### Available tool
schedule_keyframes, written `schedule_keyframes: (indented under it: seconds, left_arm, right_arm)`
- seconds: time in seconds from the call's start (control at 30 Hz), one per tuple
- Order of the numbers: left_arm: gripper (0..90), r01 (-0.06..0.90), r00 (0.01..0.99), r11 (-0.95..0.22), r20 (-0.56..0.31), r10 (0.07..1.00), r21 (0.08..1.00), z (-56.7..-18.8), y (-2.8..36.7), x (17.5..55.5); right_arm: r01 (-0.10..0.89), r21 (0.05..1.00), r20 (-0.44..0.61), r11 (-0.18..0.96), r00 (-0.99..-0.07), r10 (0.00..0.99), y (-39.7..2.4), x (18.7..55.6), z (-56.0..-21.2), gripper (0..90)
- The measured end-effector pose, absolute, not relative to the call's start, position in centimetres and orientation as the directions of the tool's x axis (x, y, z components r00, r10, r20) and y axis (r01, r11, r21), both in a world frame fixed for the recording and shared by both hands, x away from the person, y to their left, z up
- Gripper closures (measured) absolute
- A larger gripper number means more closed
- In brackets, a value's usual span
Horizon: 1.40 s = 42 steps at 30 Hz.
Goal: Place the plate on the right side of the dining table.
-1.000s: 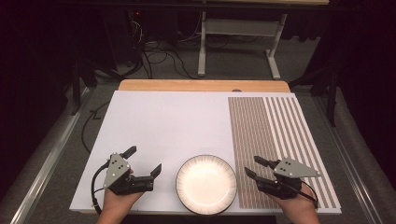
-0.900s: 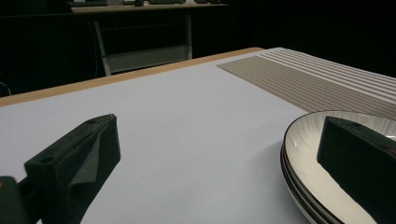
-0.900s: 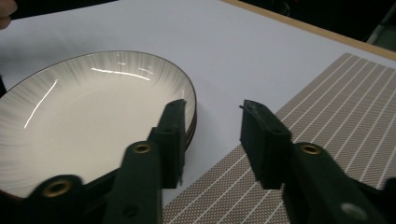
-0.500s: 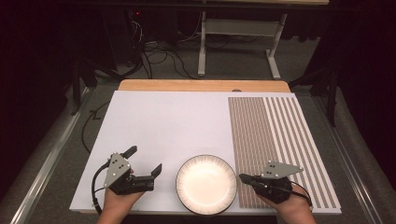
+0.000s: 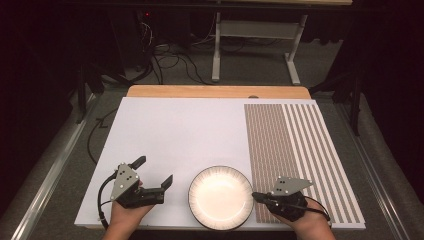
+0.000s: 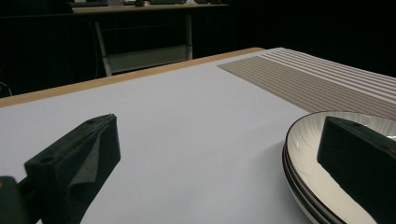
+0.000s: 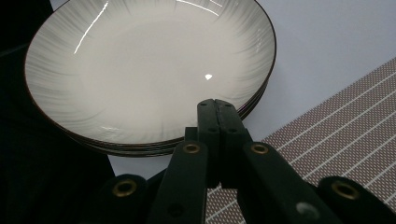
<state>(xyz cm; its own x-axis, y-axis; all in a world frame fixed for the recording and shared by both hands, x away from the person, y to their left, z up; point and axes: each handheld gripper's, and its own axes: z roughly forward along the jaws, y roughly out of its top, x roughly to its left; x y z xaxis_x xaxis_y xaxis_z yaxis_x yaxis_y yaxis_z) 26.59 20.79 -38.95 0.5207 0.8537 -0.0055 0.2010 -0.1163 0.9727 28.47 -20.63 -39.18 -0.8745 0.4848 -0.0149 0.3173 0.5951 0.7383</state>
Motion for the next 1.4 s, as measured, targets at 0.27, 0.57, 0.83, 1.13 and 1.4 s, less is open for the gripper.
schedule_keyframes:
  seconds: [0.27,0.57,0.83,1.13,1.4]
  left_arm:
    - [0.1,0.208,0.521,-0.109,-0.015,0.854,0.972,-39.1,20.7,26.8]
    - [0.2,0.204,0.524,-0.109,-0.015,0.852,0.973,-39.0,20.7,26.8]
    - [0.1,0.207,0.522,-0.102,-0.021,0.853,0.973,-39.0,20.8,26.8]
    - [0.1,0.203,0.523,-0.097,-0.024,0.852,0.974,-38.9,20.9,26.6]
    - [0.1,0.199,0.521,-0.092,-0.026,0.853,0.976,-38.8,20.9,26.6]
  right_arm:
    - [0.315,0.733,-0.02,0.603,-0.876,0.482,-20.5,28.4,-39.1,90.0]
    - [0.312,0.728,-0.029,0.61,-0.876,0.482,-20.3,28.4,-39.1,90.0]
    - [0.314,0.724,-0.023,0.614,-0.879,0.476,-19.7,28.4,-39.2,90.0]
    - [0.312,0.727,-0.012,0.611,-0.885,0.466,-19.1,28.4,-39.3,90.0]
    - [0.302,0.72,-0.011,0.625,-0.895,0.446,-18.0,28.3,-39.6,90.0]
